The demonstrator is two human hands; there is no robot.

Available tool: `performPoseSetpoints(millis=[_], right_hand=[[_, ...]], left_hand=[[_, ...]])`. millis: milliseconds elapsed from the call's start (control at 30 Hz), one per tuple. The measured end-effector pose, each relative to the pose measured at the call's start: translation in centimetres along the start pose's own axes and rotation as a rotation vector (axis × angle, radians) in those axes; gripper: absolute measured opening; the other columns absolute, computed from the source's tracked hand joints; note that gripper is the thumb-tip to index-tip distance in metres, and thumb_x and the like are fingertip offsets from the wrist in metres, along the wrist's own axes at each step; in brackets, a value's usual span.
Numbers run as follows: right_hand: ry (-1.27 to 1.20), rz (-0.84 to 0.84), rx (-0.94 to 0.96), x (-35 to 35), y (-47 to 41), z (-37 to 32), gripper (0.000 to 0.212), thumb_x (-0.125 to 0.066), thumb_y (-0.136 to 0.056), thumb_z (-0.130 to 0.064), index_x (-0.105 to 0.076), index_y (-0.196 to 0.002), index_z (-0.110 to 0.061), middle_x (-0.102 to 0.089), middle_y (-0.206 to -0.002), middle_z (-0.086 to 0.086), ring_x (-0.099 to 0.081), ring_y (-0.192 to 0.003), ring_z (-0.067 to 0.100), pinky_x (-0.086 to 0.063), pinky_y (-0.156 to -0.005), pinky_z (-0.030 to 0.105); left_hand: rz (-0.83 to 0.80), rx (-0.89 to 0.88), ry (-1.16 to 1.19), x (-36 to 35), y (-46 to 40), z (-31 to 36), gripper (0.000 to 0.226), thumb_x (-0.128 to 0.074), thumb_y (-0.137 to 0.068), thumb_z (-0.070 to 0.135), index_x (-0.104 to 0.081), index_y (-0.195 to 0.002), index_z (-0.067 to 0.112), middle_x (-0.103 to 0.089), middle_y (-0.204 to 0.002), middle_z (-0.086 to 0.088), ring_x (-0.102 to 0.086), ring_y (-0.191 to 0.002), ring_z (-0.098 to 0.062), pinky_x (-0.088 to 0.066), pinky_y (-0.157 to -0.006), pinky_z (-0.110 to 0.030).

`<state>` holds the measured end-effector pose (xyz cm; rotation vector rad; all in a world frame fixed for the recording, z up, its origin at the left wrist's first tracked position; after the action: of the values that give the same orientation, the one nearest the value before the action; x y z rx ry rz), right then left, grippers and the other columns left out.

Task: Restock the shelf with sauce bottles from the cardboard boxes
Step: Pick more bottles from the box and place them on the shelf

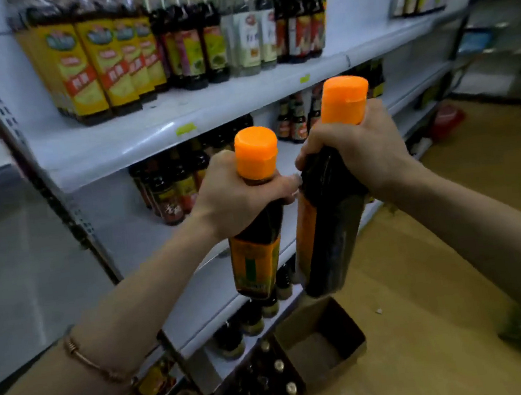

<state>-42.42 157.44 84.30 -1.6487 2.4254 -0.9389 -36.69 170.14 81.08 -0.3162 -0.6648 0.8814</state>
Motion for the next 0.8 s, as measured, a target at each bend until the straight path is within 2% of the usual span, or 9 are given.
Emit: performPoseSetpoints(millis=[67,133,267,333,400,467,533,667,800], right_hand=[[-0.033,0.036,-0.007,3.9,-1.2,0.4,0.02,-0.063,-0.074,-0.005,-0.06,-0.058,0.006,-0.068,-0.062,0.016,-0.068,-0.066,0.038,-0.057,-0.064,0.05],[-0.05,0.085,-0.015,8.3,-2.3,1.1,0.022,-0.061,-0.077,0.003,-0.059,-0.055,0.0,-0.067,-0.058,0.011,-0.068,-0.062,0.034,-0.056,-0.063,0.043],[0.009,0.137,-0.043,16.4,-4.5,2.4,0.017,-0.063,-0.073,-0.001,-0.061,-0.059,0.008,-0.068,-0.058,0.011,-0.067,-0.056,0.023,-0.053,-0.058,0.037],[0.049,0.161,-0.053,19.9,-5.9,3.3,0.017,-0.062,-0.074,0.001,-0.061,-0.057,0.006,-0.068,-0.058,0.012,-0.065,-0.054,0.022,-0.053,-0.058,0.039],[0.076,0.191,-0.053,23.1,-7.3,4.5,0.019,-0.062,-0.074,0.002,-0.061,-0.055,0.002,-0.068,-0.059,0.014,-0.065,-0.057,0.03,-0.053,-0.059,0.046],[0.075,0.236,-0.054,26.2,-8.6,6.0,0.019,-0.064,-0.074,0.001,-0.061,-0.055,0.0,-0.069,-0.059,0.013,-0.066,-0.06,0.035,-0.054,-0.06,0.046],[0.088,0.282,-0.053,29.0,-9.5,7.8,0.018,-0.065,-0.074,-0.001,-0.063,-0.056,-0.001,-0.07,-0.061,0.013,-0.066,-0.056,0.029,-0.054,-0.061,0.042],[0.102,0.352,-0.084,33.8,-11.3,12.3,0.019,-0.065,-0.067,-0.011,-0.066,-0.062,0.007,-0.07,-0.059,0.01,-0.065,-0.054,0.025,-0.054,-0.06,0.039],[0.138,0.401,-0.13,37.8,-13.9,16.9,0.018,-0.067,-0.071,-0.007,-0.064,-0.058,0.005,-0.068,-0.057,0.01,-0.064,-0.052,0.028,-0.052,-0.059,0.042]], left_hand=[[-0.039,-0.028,0.05,-3.5,-3.1,1.0,0.016,-0.07,-0.074,0.024,-0.07,-0.062,0.014,-0.073,-0.067,0.001,-0.07,-0.066,-0.012,-0.056,-0.069,-0.024],[-0.071,-0.024,0.15,-6.9,-6.5,1.5,0.014,-0.071,-0.072,0.02,-0.071,-0.06,0.013,-0.073,-0.067,-0.004,-0.07,-0.066,-0.017,-0.056,-0.069,-0.027],[-0.146,-0.04,0.258,-13.2,-13.2,2.9,0.009,-0.072,-0.06,0.028,-0.072,-0.054,0.022,-0.073,-0.066,-0.003,-0.07,-0.069,-0.023,-0.057,-0.072,-0.032],[-0.159,-0.072,0.252,-15.8,-16.4,3.9,0.014,-0.069,-0.058,0.031,-0.073,-0.055,0.018,-0.072,-0.066,-0.003,-0.069,-0.068,-0.02,-0.055,-0.07,-0.028],[-0.165,-0.076,0.244,-18.1,-19.4,4.4,0.013,-0.07,-0.056,0.028,-0.073,-0.057,0.015,-0.073,-0.068,-0.006,-0.068,-0.069,-0.019,-0.054,-0.071,-0.028],[-0.172,-0.074,0.254,-20.3,-21.9,4.5,0.009,-0.069,-0.055,0.027,-0.073,-0.055,0.018,-0.073,-0.069,-0.011,-0.068,-0.071,-0.027,-0.056,-0.074,-0.039],[-0.193,-0.083,0.245,-22.6,-24.1,4.1,0.015,-0.068,-0.055,0.031,-0.072,-0.055,0.017,-0.072,-0.07,-0.013,-0.067,-0.073,-0.032,-0.055,-0.078,-0.048],[-0.276,-0.055,0.213,-27.8,-28.3,1.4,0.028,-0.068,-0.056,0.032,-0.071,-0.06,0.005,-0.072,-0.07,-0.012,-0.068,-0.071,-0.03,-0.054,-0.079,-0.052],[-0.284,-0.016,0.267,-32.0,-33.9,-1.5,0.012,-0.07,-0.055,0.026,-0.071,-0.053,0.014,-0.072,-0.07,-0.013,-0.069,-0.074,-0.031,-0.054,-0.082,-0.052]])
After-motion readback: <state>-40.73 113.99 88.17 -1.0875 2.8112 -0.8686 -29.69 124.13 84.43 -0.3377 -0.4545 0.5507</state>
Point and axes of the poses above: each hand's wrist, its own y-axis away from the middle knuckle, its own x-axis out of the back of the hand, z = x × y, the point moved 9 cm from there along -y, towards the middle knuckle
